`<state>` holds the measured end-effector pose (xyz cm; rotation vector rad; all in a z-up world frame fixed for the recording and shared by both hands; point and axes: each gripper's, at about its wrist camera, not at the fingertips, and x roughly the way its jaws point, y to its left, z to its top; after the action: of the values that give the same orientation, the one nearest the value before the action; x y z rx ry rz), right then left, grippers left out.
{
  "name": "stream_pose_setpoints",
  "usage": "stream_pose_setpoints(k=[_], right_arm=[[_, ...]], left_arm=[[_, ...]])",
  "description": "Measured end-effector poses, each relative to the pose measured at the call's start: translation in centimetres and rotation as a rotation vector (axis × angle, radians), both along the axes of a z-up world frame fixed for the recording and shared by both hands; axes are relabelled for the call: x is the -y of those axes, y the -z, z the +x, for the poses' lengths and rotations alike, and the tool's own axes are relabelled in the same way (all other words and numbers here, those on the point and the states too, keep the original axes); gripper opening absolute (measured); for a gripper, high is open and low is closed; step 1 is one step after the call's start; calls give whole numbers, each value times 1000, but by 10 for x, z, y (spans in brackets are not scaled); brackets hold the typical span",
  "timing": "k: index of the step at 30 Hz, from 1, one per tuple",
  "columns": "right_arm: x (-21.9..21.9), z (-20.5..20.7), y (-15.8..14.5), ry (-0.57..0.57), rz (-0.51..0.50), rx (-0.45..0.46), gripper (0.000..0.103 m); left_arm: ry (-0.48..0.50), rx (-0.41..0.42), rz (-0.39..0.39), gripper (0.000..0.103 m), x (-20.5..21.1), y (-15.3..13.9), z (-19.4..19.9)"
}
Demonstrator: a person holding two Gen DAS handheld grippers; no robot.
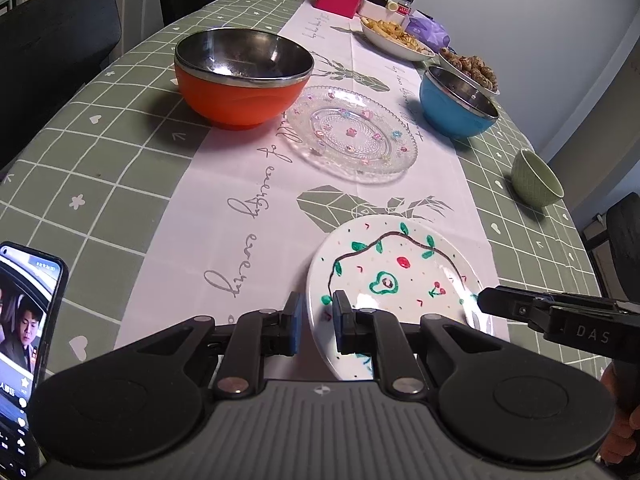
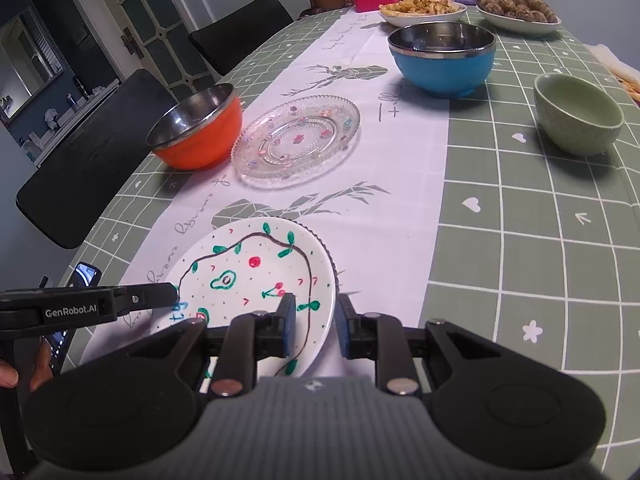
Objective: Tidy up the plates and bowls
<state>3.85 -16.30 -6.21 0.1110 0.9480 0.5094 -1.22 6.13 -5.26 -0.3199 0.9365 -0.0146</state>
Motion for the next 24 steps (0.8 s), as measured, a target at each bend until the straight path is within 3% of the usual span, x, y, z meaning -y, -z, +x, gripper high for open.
stream_pose_setpoints(k=[8, 11, 14, 24], right_arm=[[0, 0, 2, 5, -20, -13, 22], [-1, 0, 3, -1, -30, -6, 11], [-1, 0, 4, -2, -37, 6, 9], [4, 4, -2, 18, 14, -2, 13]], left_arm=[[30, 2, 34, 17, 5, 0, 2], [41, 4, 53, 17, 8, 0, 3], [50, 12, 65, 17, 9, 0, 4], [35, 66, 79, 17, 6, -10, 6]])
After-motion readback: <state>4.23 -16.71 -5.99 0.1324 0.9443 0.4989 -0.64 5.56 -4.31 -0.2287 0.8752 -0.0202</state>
